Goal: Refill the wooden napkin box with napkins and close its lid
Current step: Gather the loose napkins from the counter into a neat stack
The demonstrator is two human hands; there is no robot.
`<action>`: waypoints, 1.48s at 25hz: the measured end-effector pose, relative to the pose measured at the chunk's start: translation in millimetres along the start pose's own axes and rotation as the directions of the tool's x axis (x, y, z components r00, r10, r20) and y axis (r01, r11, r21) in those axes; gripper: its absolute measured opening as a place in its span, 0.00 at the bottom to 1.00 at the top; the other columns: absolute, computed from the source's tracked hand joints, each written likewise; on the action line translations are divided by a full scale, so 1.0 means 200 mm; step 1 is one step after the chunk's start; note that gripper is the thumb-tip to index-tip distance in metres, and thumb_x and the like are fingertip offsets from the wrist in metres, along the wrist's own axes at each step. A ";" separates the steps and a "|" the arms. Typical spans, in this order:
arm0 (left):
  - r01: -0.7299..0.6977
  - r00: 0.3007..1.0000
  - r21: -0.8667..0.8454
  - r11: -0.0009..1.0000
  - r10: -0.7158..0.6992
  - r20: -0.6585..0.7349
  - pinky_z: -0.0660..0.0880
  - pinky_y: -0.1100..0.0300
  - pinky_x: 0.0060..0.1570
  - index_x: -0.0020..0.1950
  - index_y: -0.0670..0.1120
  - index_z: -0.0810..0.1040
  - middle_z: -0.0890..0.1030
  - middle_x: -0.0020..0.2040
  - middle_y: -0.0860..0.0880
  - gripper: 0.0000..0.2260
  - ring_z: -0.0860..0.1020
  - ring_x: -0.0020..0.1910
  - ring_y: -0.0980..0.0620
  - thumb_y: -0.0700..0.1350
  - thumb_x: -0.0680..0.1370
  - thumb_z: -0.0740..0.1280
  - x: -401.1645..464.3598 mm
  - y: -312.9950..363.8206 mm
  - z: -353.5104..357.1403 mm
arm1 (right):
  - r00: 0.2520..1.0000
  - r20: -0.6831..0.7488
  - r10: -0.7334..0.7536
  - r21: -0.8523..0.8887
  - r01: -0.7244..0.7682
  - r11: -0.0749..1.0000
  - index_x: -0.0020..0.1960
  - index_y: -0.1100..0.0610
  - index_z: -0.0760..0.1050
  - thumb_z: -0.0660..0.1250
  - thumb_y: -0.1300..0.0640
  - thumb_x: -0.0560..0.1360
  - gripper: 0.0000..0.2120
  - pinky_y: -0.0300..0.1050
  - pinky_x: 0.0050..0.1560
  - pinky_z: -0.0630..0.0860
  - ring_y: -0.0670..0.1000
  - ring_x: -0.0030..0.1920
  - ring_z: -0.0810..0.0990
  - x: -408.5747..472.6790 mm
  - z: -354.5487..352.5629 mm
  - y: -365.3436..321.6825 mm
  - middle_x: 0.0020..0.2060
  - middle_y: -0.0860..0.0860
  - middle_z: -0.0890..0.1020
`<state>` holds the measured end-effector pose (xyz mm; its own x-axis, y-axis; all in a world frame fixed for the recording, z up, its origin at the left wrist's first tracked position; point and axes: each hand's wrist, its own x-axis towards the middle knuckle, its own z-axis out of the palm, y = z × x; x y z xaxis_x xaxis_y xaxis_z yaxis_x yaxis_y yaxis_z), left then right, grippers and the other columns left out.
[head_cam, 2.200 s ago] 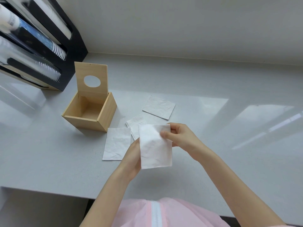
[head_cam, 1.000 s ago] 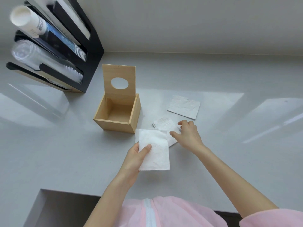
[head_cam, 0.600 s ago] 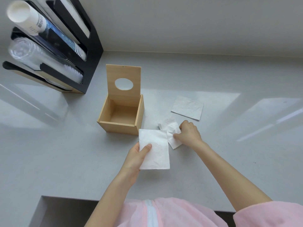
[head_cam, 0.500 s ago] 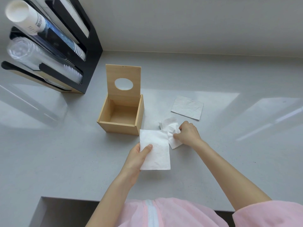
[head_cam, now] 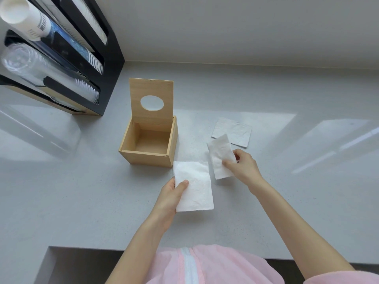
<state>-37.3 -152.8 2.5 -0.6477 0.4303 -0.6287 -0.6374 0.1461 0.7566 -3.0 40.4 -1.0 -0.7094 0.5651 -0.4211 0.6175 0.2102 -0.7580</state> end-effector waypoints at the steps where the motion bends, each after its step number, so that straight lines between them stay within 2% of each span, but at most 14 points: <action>1: 0.002 1.000 0.000 1.000 -0.002 0.005 0.76 0.57 0.48 0.52 0.48 0.76 0.81 0.51 0.49 0.08 0.80 0.48 0.51 0.41 0.80 0.58 0.00 0.00 0.00 | 1.000 -0.009 -0.019 0.087 0.020 0.996 0.47 0.56 0.73 0.65 0.59 0.73 0.03 0.40 0.38 0.71 0.51 0.41 0.76 -0.03 -0.02 -0.01 0.41 0.50 0.78; 4: 0.003 1.000 0.007 1.000 -0.003 0.025 0.75 0.58 0.46 0.56 0.46 0.76 0.81 0.53 0.47 0.10 0.80 0.48 0.51 0.42 0.80 0.56 0.01 0.01 0.01 | 0.998 0.029 -0.062 0.351 0.048 0.935 0.49 0.54 0.76 0.66 0.60 0.73 0.05 0.45 0.50 0.75 0.51 0.46 0.80 -0.14 -0.06 -0.05 0.46 0.52 0.82; 7: -0.009 0.999 -0.028 1.000 0.010 0.042 0.75 0.54 0.51 0.61 0.44 0.75 0.81 0.56 0.45 0.13 0.79 0.53 0.48 0.44 0.81 0.55 0.01 0.01 0.02 | 0.982 0.165 -0.094 0.430 0.014 0.903 0.46 0.51 0.77 0.67 0.61 0.73 0.06 0.46 0.53 0.77 0.50 0.47 0.83 -0.24 -0.03 -0.07 0.45 0.50 0.84; 12: -0.001 0.997 -0.114 0.993 0.009 0.072 0.78 0.58 0.42 0.54 0.50 0.77 0.83 0.51 0.49 0.14 0.82 0.48 0.52 0.49 0.81 0.53 0.01 0.01 0.03 | 0.973 0.224 -0.049 0.307 -0.022 0.951 0.49 0.54 0.77 0.64 0.61 0.76 0.05 0.33 0.42 0.77 0.44 0.42 0.82 -0.31 0.11 -0.03 0.45 0.50 0.84; 15: -0.008 0.997 -0.092 0.996 0.015 0.077 0.79 0.55 0.47 0.59 0.46 0.76 0.83 0.55 0.46 0.14 0.81 0.53 0.48 0.49 0.80 0.56 0.00 0.01 0.01 | 0.981 0.193 -0.007 0.193 -0.031 0.981 0.47 0.62 0.78 0.60 0.57 0.78 0.11 0.48 0.48 0.76 0.59 0.47 0.81 -0.33 0.16 -0.02 0.50 0.64 0.82; 16: -0.013 0.997 -0.077 0.997 0.018 0.070 0.77 0.53 0.50 0.61 0.45 0.75 0.82 0.57 0.44 0.14 0.80 0.54 0.46 0.48 0.79 0.58 0.00 0.00 0.01 | 0.980 0.196 -0.013 0.172 -0.022 0.985 0.48 0.63 0.78 0.59 0.56 0.78 0.13 0.49 0.47 0.74 0.61 0.47 0.80 -0.33 0.17 -0.02 0.50 0.66 0.81; 19: -0.018 0.998 -0.047 0.999 0.021 0.058 0.76 0.52 0.53 0.62 0.44 0.74 0.81 0.58 0.43 0.13 0.79 0.56 0.44 0.44 0.79 0.59 -0.02 -0.01 0.00 | 0.974 0.221 -0.046 0.094 0.025 0.995 0.49 0.67 0.77 0.58 0.57 0.78 0.15 0.55 0.48 0.76 0.64 0.49 0.80 -0.34 0.18 -0.03 0.49 0.66 0.82; 21: -0.020 0.998 -0.035 0.999 0.022 0.062 0.76 0.53 0.51 0.62 0.43 0.73 0.81 0.58 0.42 0.13 0.79 0.55 0.44 0.42 0.79 0.59 -0.02 -0.01 -0.01 | 0.968 0.245 -0.054 0.048 0.044 0.998 0.46 0.70 0.75 0.58 0.56 0.78 0.16 0.56 0.43 0.74 0.64 0.41 0.78 -0.35 0.19 -0.03 0.44 0.68 0.81; 23: -0.017 0.998 -0.022 1.000 0.019 0.055 0.77 0.54 0.50 0.62 0.43 0.74 0.81 0.58 0.43 0.12 0.80 0.54 0.45 0.41 0.79 0.60 -0.03 -0.02 -0.03 | 0.961 0.272 -0.058 0.008 0.058 0.998 0.40 0.69 0.73 0.58 0.55 0.78 0.17 0.46 0.37 0.65 0.54 0.33 0.69 -0.36 0.20 -0.03 0.33 0.63 0.75; 25: -0.015 0.999 -0.014 1.000 0.016 0.047 0.77 0.54 0.48 0.61 0.44 0.74 0.81 0.57 0.44 0.12 0.81 0.53 0.46 0.41 0.79 0.60 -0.03 -0.03 -0.05 | 0.957 0.287 -0.052 -0.018 0.060 0.998 0.39 0.69 0.73 0.58 0.55 0.78 0.18 0.43 0.37 0.61 0.51 0.34 0.66 -0.36 0.22 -0.04 0.32 0.56 0.69; 30: -0.034 0.999 -0.014 0.999 0.034 0.029 0.78 0.57 0.47 0.59 0.45 0.75 0.82 0.54 0.46 0.10 0.81 0.49 0.49 0.40 0.78 0.61 -0.04 -0.03 -0.13 | 0.949 0.313 -0.049 -0.034 0.062 0.997 0.31 0.56 0.70 0.60 0.55 0.77 0.16 0.44 0.38 0.69 0.51 0.34 0.71 -0.36 0.28 -0.07 0.29 0.51 0.73; 33: -0.029 1.000 -0.026 0.999 0.030 0.008 0.77 0.56 0.49 0.56 0.46 0.76 0.82 0.52 0.47 0.08 0.81 0.49 0.50 0.40 0.78 0.61 -0.04 -0.02 -0.21 | 0.973 0.230 -0.019 -0.003 0.021 1.000 0.41 0.52 0.77 0.60 0.56 0.77 0.09 0.40 0.44 0.75 0.48 0.40 0.81 -0.31 0.27 -0.08 0.38 0.48 0.82; 35: -0.019 1.000 -0.019 1.000 0.019 -0.004 0.78 0.58 0.46 0.52 0.48 0.76 0.82 0.50 0.50 0.06 0.81 0.47 0.52 0.41 0.78 0.61 -0.03 -0.01 -0.26 | 0.996 0.088 -0.001 -0.105 0.010 0.994 0.50 0.54 0.77 0.61 0.54 0.76 0.08 0.44 0.50 0.75 0.49 0.48 0.80 -0.27 0.27 -0.07 0.45 0.49 0.82; 37: -0.011 1.000 -0.004 1.000 0.011 -0.004 0.78 0.58 0.45 0.51 0.49 0.77 0.83 0.48 0.51 0.06 0.81 0.46 0.54 0.42 0.78 0.61 -0.03 -0.01 -0.31 | 1.000 0.010 0.019 -0.254 -0.016 0.967 0.57 0.56 0.74 0.62 0.51 0.76 0.13 0.49 0.55 0.74 0.52 0.54 0.77 -0.23 0.31 -0.07 0.52 0.51 0.79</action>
<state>-58.2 -211.6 -6.3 -0.6560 0.4283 -0.6214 -0.6323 0.1376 0.7624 1.0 -38.6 -2.5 -0.7007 0.5612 -0.4405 0.6949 0.3972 -0.5994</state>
